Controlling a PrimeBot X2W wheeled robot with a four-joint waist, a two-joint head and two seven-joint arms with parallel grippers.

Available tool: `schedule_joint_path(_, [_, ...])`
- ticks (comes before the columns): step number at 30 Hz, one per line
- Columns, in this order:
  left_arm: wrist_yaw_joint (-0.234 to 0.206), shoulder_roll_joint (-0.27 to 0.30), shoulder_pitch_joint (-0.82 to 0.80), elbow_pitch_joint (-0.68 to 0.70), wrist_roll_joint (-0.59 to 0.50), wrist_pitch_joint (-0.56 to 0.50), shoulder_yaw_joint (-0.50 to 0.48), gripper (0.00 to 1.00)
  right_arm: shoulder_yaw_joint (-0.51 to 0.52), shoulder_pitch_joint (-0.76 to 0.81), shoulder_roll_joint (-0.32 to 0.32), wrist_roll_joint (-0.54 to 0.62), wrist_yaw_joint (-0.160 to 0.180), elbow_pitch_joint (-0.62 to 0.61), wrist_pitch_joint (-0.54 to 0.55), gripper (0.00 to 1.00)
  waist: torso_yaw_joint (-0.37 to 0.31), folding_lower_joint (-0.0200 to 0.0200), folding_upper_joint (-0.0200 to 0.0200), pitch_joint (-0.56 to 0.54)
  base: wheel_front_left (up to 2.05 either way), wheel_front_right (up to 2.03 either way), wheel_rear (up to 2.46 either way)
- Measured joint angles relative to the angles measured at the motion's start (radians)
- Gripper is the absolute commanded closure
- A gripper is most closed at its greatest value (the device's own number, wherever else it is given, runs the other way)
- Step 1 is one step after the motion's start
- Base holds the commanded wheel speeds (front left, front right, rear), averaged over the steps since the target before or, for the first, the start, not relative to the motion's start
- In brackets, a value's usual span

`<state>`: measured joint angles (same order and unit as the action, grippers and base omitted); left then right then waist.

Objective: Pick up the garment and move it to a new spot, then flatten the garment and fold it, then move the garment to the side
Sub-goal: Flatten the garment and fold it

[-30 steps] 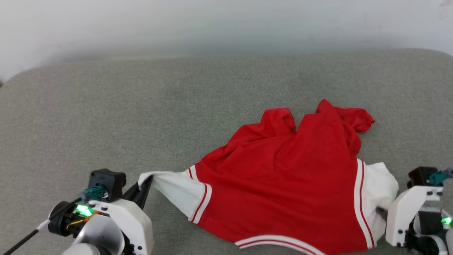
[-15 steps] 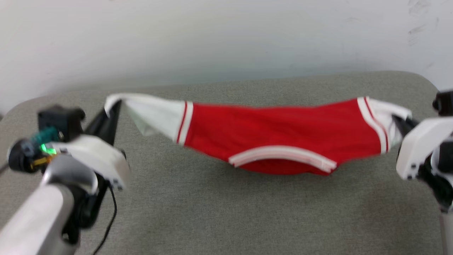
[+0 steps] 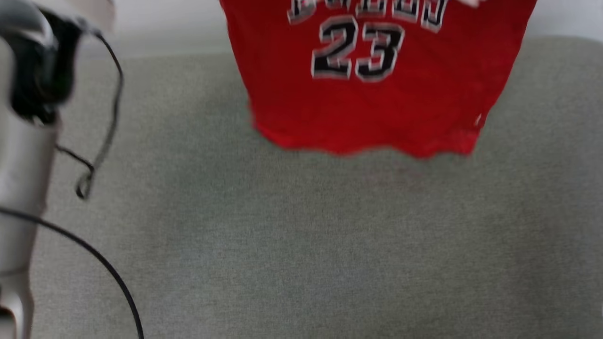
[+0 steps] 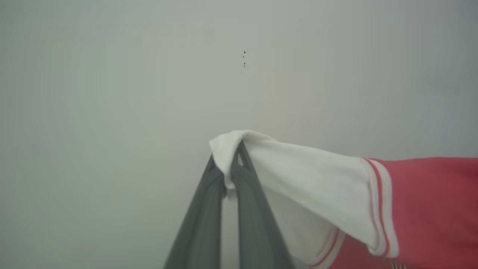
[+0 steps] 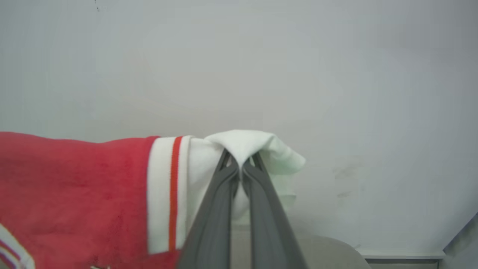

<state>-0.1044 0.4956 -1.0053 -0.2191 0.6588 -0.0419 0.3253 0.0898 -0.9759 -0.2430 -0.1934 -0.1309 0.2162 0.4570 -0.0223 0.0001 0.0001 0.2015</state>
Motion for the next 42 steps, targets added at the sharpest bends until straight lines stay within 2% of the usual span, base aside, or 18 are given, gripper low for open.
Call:
schedule_joint_path(8, [0.061, 0.008, -0.306, -0.202, -0.051, 0.090, -0.018, 1.00, -0.034, -0.337, 0.018, 0.021, 0.000, 0.164, -0.118, 1.00, -0.005, 0.0001, 0.0000, 0.130, 0.00, 0.00, 0.00])
schedule_joint_path(13, [0.090, 0.026, -0.453, -0.291, -0.060, 0.125, -0.034, 1.00, -0.053, -0.493, 0.041, 0.041, 0.000, 0.264, -0.152, 1.00, -0.015, 0.0001, 0.0000, 0.209, 0.00, 0.00, 0.00])
schedule_joint_path(23, [0.162, 0.017, -0.556, -0.513, -0.065, 0.180, -0.016, 1.00, -0.097, -0.636, 0.095, 0.042, 0.000, 0.495, -0.276, 1.00, -0.030, 0.0001, 0.0000, 0.343, 0.00, 0.00, 0.00])
schedule_joint_path(27, [0.184, -0.002, -0.548, -0.612, -0.048, 0.209, -0.010, 1.00, -0.124, -0.635, 0.108, 0.024, 0.000, 0.587, -0.319, 1.00, -0.030, 0.0002, 0.0000, 0.374, 0.00, 0.00, 0.00])
schedule_joint_path(33, [0.216, -0.045, -0.451, -0.725, -0.009, 0.253, -0.002, 1.00, -0.183, -0.563, 0.100, -0.023, 0.000, 0.694, -0.356, 1.00, -0.015, 0.0001, 0.0000, 0.355, 0.00, 0.00, 0.00])
schedule_joint_path(42, [0.233, -0.107, -0.128, -0.772, 0.035, 0.300, 0.018, 1.00, -0.271, -0.244, 0.056, -0.144, 0.000, 0.735, -0.412, 1.00, 0.013, -0.0001, -0.0001, 0.238, 0.00, 0.00, 0.00])
